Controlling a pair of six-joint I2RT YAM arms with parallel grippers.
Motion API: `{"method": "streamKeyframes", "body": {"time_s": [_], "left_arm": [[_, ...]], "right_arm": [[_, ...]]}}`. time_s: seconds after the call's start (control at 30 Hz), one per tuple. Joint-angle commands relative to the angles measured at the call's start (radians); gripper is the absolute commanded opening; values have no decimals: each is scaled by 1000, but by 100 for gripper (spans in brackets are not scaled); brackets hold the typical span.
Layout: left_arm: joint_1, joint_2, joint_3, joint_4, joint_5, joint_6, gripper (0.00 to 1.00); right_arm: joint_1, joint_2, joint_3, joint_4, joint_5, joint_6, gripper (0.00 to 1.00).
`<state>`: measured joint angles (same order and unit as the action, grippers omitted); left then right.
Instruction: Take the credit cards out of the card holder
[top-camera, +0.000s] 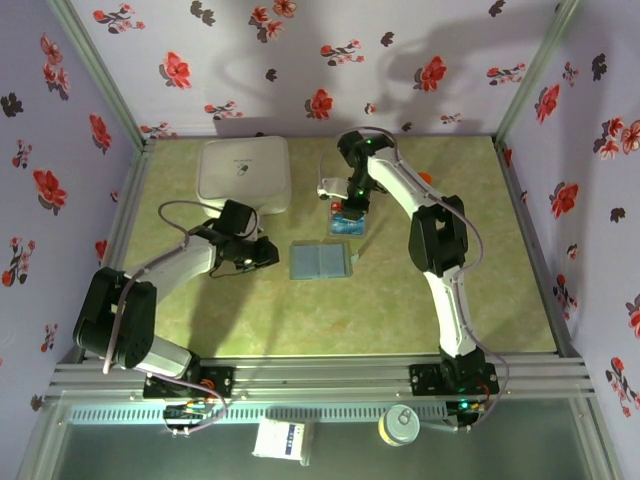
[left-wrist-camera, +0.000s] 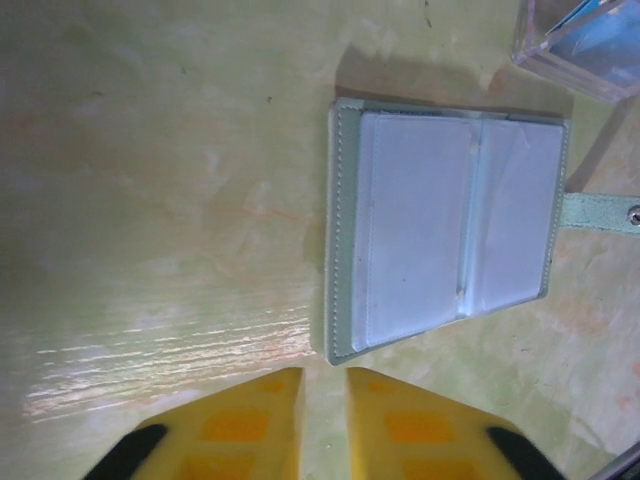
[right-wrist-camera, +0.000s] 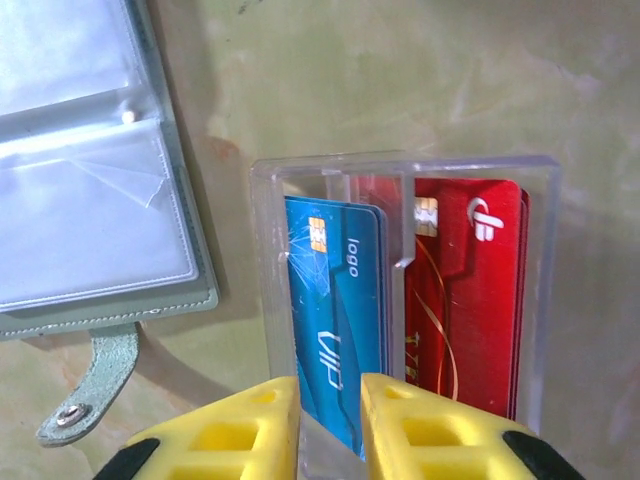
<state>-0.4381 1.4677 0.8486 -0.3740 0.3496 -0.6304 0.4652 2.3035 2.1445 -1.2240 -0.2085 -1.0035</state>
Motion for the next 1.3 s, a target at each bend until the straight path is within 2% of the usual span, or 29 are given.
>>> {"method": "streamKeyframes", "body": {"time_s": [0.0, 0.1, 0.33, 0.37, 0.4, 0.5, 0.57, 0.8, 1.0, 1.13, 1.27], "left_arm": [[38, -26, 8, -48, -37, 48, 28], [78, -23, 36, -83, -78, 93, 41], [170, -21, 55, -88, -213, 159, 75], [181, -21, 54, -83, -241, 166, 82], [190, -19, 54, -76, -266, 171, 98], [218, -9, 57, -60, -331, 189, 100], [232, -7, 54, -54, -373, 207, 100], [351, -58, -15, 64, -471, 300, 100], [406, -137, -102, 204, -578, 349, 100], [452, -149, -144, 301, -581, 370, 100], [456, -168, -248, 547, -586, 449, 100]], "right_arm": [[-17, -76, -32, 26, 9, 36, 32], [-25, -160, -131, 129, 25, 91, 38], [-41, -413, -514, 473, 100, 246, 64], [-44, -452, -581, 526, 115, 273, 69], [-48, -485, -635, 574, 131, 305, 73], [-61, -565, -770, 689, 156, 387, 84], [-71, -608, -845, 746, 173, 429, 99], [-131, -771, -1116, 985, 277, 589, 99], [-209, -893, -1360, 1259, 382, 785, 99], [-263, -947, -1490, 1402, 437, 849, 99], [-335, -986, -1611, 1586, 476, 916, 99]]}}
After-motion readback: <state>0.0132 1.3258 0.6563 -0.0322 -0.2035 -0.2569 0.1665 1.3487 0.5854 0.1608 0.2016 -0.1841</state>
